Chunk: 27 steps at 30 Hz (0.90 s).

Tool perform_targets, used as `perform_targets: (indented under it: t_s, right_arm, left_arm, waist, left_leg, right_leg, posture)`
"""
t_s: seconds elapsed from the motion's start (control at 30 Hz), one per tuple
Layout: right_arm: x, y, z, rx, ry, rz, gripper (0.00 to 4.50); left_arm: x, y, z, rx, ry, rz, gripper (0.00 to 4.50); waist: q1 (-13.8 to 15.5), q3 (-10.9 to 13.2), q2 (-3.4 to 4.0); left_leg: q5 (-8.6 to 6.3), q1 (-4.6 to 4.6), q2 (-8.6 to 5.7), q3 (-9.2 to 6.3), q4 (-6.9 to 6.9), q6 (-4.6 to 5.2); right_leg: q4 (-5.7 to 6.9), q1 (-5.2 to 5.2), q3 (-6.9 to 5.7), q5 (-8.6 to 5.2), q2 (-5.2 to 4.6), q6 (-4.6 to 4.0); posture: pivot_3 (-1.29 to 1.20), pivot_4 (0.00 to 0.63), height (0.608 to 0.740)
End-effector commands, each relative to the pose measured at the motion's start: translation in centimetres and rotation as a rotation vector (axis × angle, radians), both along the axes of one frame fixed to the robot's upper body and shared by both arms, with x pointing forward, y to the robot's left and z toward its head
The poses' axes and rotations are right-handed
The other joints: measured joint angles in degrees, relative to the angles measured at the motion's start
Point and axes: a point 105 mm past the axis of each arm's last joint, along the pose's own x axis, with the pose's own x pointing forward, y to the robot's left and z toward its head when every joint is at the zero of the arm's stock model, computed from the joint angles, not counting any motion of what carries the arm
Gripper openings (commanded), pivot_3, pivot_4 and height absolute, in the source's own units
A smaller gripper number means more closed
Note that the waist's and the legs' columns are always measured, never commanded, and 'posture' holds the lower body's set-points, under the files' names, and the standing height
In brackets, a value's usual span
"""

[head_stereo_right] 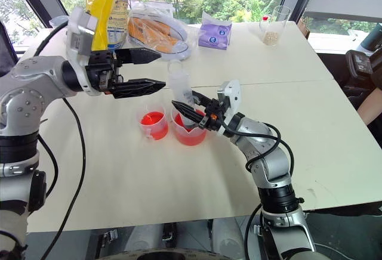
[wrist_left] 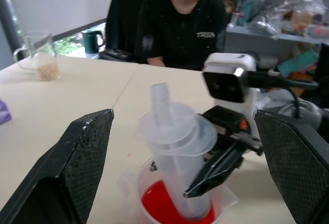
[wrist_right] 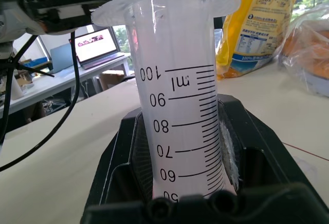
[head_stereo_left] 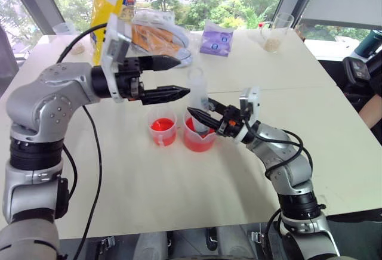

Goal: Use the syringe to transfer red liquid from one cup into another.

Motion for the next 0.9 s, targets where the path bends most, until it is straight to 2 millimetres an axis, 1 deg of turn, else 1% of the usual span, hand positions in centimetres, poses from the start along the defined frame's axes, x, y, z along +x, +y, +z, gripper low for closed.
perform_targets:
  t_s: [0.03,0.2,0.37,0.47,0.5,0.53,0.57,0.7,0.8,0.9]
  right_arm:
    - [-0.2,0.3,-0.6,-0.037,-0.005,0.010,1.38]
    - [0.0,0.2,-0.7,-0.062,-0.016,0.005,1.38]
    - [0.0,0.1,-0.6,-0.070,-0.018,0.006,1.38]
    - [0.0,0.1,-0.7,-0.076,-0.018,0.007,1.38]
    - [0.1,0.1,-0.7,-0.077,-0.018,0.007,1.38]
    - [0.1,0.1,-0.7,-0.078,-0.017,0.007,1.38]
    - [0.1,0.1,-0.7,-0.081,-0.018,0.008,1.38]
    - [0.1,0.1,-0.5,-0.085,-0.019,0.010,1.38]
    - [0.2,0.1,-0.4,-0.088,-0.013,0.010,1.38]
    - [0.2,0.1,-0.7,-0.112,0.003,0.019,1.38]
  left_arm:
    - [0.3,-0.4,0.4,-0.013,-0.030,0.009,4.50]
    - [0.7,-1.5,0.3,-0.036,-0.014,-0.008,4.50]
    - [0.7,-2.0,0.4,-0.061,-0.002,-0.031,4.50]
    - [0.7,-2.0,0.5,-0.067,0.000,-0.031,3.66]
    - [0.7,-2.0,0.5,-0.067,0.001,-0.032,3.21]
    - [0.6,-2.0,0.4,-0.067,0.002,-0.033,2.64]
    - [0.6,-2.0,0.4,-0.066,0.003,-0.033,2.17]
    - [0.5,-2.0,0.2,-0.061,0.005,-0.036,0.06]
    - [0.4,-2.0,0.2,-0.056,-0.001,-0.032,0.02]
    - [0.5,-2.0,0.9,-0.072,-0.017,-0.030,0.02]
  waist:
    - [0.01,0.00,0.00]
    - [0.02,-0.01,-0.01]
    - [0.00,-0.01,-0.01]
    - [0.03,-0.01,-0.01]
    - [0.03,-0.01,-0.01]
    - [0.03,-0.01,-0.01]
    - [0.04,-0.01,-0.01]
    - [0.03,-0.01,-0.01]
    - [0.04,-0.01,-0.01]
    - [0.03,-0.01,-0.01]
  left_leg:
    - [0.00,0.02,0.00,0.00,0.00,0.00]
    - [0.00,0.06,0.00,-0.01,0.00,0.00]
    - [0.00,0.08,0.00,-0.01,0.00,0.00]
    - [0.00,0.07,0.00,-0.02,0.00,0.00]
    - [0.00,0.08,0.00,-0.02,0.01,0.00]
    - [0.00,0.08,0.00,-0.02,0.01,0.00]
    - [0.00,0.08,0.00,-0.02,0.01,0.00]
    - [0.00,0.08,0.00,-0.02,0.01,0.00]
    - [0.00,0.08,0.00,-0.02,0.01,0.00]
    - [0.00,0.08,0.00,-0.02,0.01,0.00]
  right_leg:
    - [0.00,0.02,0.00,0.00,-0.01,0.00]
    - [0.00,0.08,0.00,0.00,0.00,0.00]
    - [0.00,0.08,0.00,0.00,0.00,0.00]
    - [0.00,0.09,0.00,0.00,0.00,0.00]
    - [0.00,0.10,0.00,0.00,-0.01,0.00]
    - [0.00,0.10,0.00,0.00,-0.01,0.00]
    - [0.00,0.10,0.00,0.00,-0.01,0.00]
    - [0.00,0.10,0.00,0.00,-0.01,0.00]
    - [0.00,0.10,0.00,0.00,-0.01,0.00]
    - [0.00,0.10,0.00,0.00,-0.01,0.00]
  posture:
    - [0.00,0.150,0.740]
    - [0.00,0.150,0.740]
    - [0.00,0.150,0.740]
    - [0.00,0.150,0.740]
    - [0.00,0.150,0.740]
    - [0.00,0.150,0.740]
    - [0.00,0.150,0.740]
    - [0.00,0.150,0.740]
    - [0.00,0.150,0.740]
    - [0.00,0.150,0.740]
